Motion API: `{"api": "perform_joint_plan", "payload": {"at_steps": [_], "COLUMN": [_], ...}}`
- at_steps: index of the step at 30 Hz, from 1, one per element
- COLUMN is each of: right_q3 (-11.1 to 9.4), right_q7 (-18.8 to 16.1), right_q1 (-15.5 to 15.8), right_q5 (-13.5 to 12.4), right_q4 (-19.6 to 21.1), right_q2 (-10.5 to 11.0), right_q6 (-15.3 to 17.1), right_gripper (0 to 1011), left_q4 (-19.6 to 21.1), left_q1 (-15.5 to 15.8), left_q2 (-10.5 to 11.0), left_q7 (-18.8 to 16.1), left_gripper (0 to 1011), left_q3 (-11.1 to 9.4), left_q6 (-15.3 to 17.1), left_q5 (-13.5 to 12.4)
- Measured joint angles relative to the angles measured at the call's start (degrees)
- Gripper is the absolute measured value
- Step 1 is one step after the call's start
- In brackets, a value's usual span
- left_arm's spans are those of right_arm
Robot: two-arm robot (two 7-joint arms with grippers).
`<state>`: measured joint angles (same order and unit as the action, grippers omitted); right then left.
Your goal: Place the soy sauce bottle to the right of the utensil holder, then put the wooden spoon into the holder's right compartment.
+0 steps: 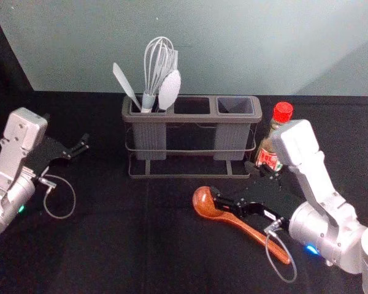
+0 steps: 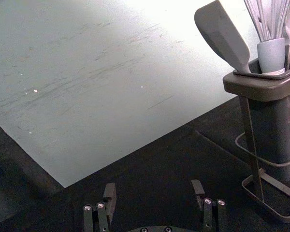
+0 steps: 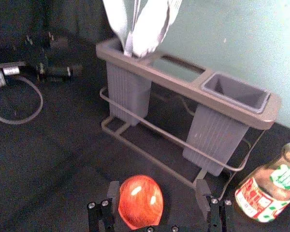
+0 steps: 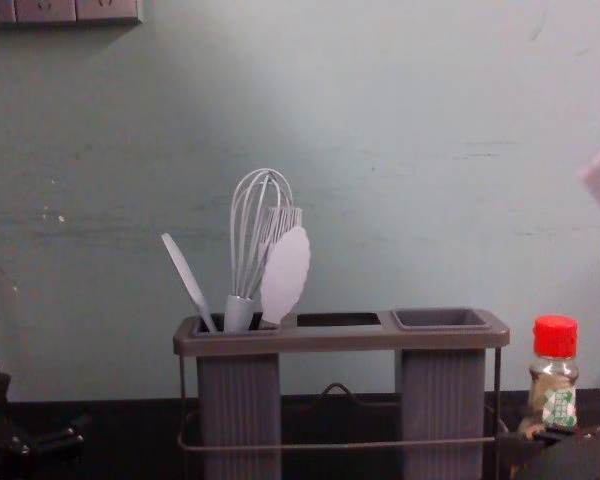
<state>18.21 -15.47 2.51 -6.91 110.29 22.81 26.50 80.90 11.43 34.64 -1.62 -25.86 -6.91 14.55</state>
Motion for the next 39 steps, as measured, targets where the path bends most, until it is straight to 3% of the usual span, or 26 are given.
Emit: {"api": "perform_joint_plan", "payload": {"at_steps": [7, 14, 26, 39], "right_q3": [2.5, 4.0, 6.3, 7.2], "right_q7": [-0.6, -2.0, -4.9, -6.7], "right_q1": [-3.7, -6.9, -11.3, -13.3], "right_q5": [2.8, 4.2, 5.9, 7.2], "right_q4": [1.3, 0.4, -3.8, -8.0], "right_q2": [-0.3, -1.3, -3.0, -5.2], "right_q6": [12.1, 19.0, 23.9, 24.6], "right_gripper": [1004, 1004, 1004, 1004], "left_q4": [0.0, 0.0, 0.0, 0.0], "left_q1": [0.0, 0.0, 0.0, 0.0], "left_q2": [0.0, 0.0, 0.0, 0.0], "left_q7": [0.0, 0.0, 0.0, 0.0], "left_gripper": [1011, 1011, 1011, 1011], "left_q3": [0.0, 0.0, 0.0, 0.0], "left_q6": [0.0, 0.0, 0.0, 0.0], "left_q5": [0.0, 0.0, 0.0, 0.0]}}
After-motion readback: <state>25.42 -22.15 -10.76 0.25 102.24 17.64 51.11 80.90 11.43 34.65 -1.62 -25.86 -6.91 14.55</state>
